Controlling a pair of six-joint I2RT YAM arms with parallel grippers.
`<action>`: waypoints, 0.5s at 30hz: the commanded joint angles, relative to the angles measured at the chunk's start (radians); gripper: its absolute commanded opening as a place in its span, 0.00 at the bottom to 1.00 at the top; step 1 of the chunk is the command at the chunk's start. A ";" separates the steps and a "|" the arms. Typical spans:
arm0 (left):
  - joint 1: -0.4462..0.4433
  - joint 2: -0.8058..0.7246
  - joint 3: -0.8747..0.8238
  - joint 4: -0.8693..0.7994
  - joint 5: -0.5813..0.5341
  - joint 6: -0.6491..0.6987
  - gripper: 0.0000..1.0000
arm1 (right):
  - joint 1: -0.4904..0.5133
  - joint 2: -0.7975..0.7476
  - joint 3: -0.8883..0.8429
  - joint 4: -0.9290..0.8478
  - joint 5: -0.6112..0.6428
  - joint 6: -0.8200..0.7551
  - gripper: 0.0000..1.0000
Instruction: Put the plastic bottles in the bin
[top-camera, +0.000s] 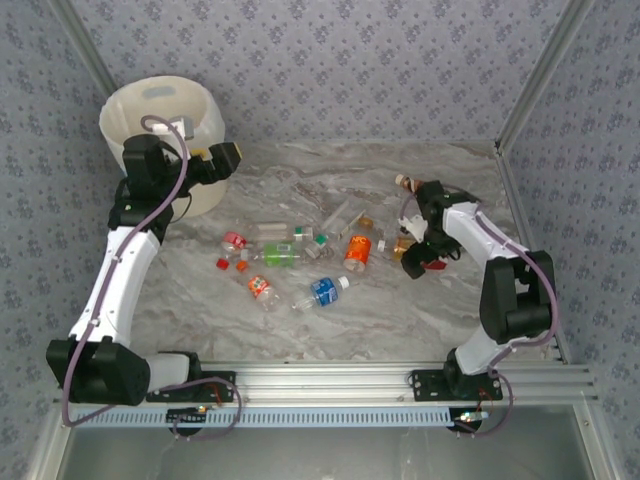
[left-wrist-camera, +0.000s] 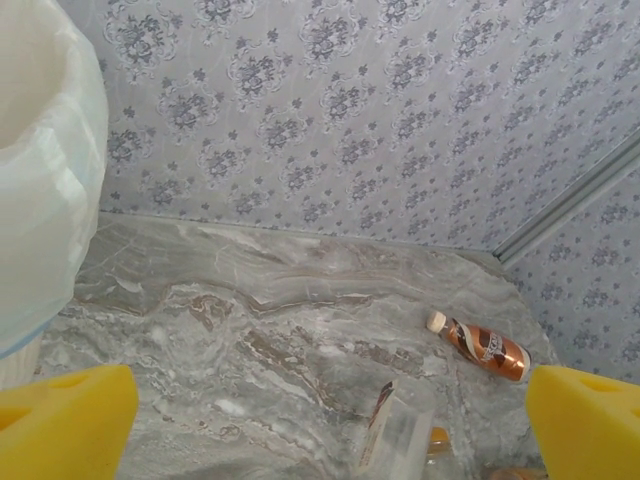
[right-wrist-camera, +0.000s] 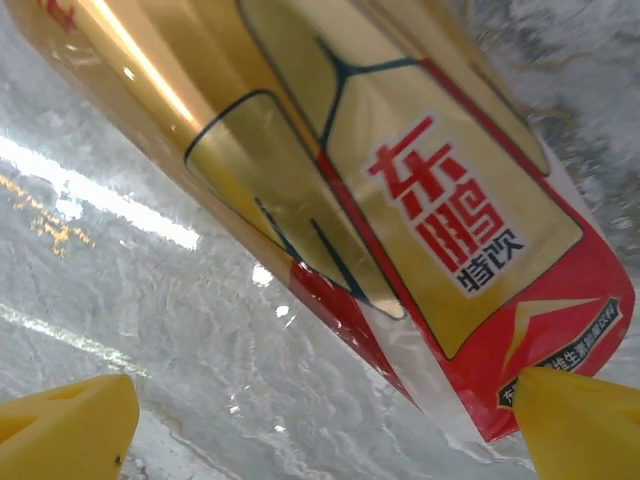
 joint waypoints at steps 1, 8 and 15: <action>-0.002 0.000 0.007 0.025 -0.012 0.022 0.99 | 0.070 -0.110 -0.038 -0.061 0.017 0.061 1.00; -0.002 0.027 0.009 0.045 -0.002 0.002 1.00 | 0.237 -0.212 -0.034 -0.054 0.162 0.477 1.00; -0.002 0.039 0.017 0.024 0.002 0.014 1.00 | 0.306 -0.199 -0.038 -0.120 0.197 0.539 1.00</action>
